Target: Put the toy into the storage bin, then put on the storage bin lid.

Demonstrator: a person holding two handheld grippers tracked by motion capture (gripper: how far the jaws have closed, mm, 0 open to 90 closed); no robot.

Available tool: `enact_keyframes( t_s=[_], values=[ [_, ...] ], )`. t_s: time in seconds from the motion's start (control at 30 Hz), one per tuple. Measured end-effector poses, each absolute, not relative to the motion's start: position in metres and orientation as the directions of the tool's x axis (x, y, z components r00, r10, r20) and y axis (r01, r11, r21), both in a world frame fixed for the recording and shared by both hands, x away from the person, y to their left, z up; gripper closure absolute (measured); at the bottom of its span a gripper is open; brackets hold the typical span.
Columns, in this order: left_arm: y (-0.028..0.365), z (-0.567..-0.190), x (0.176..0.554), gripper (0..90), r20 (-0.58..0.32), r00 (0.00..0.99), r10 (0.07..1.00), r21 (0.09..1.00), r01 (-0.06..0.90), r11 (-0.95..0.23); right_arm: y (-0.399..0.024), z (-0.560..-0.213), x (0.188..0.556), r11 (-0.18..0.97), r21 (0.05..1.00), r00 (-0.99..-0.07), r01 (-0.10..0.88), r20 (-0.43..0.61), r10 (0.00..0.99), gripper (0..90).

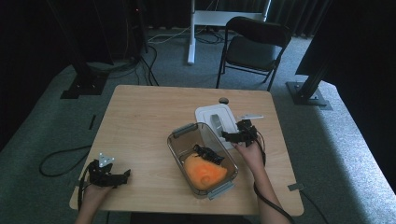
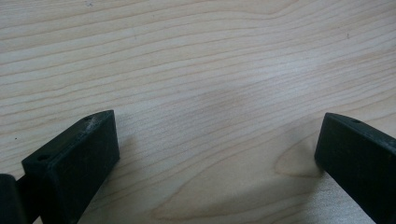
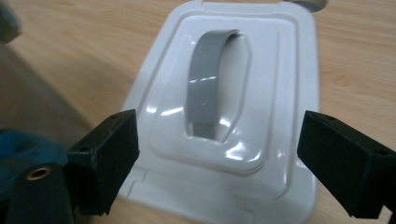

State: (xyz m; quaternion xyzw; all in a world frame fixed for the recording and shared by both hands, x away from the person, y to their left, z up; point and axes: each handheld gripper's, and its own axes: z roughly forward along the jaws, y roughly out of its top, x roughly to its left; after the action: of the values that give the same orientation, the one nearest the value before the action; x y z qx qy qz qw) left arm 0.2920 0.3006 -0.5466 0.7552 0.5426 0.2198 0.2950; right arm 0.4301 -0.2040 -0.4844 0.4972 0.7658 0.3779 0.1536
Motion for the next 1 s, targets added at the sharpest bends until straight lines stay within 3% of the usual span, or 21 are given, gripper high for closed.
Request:
enact_keyframes(
  t_s=[1.0],
  values=[
    [0.301, -0.547, 0.292, 0.2, 0.012, 0.316, 0.949, 0.685, 0.689, -0.238, -0.184, -0.494, 0.463, 0.250, 0.706, -0.438, 0.663, 0.094, 0.894, 14.8]
  ],
)
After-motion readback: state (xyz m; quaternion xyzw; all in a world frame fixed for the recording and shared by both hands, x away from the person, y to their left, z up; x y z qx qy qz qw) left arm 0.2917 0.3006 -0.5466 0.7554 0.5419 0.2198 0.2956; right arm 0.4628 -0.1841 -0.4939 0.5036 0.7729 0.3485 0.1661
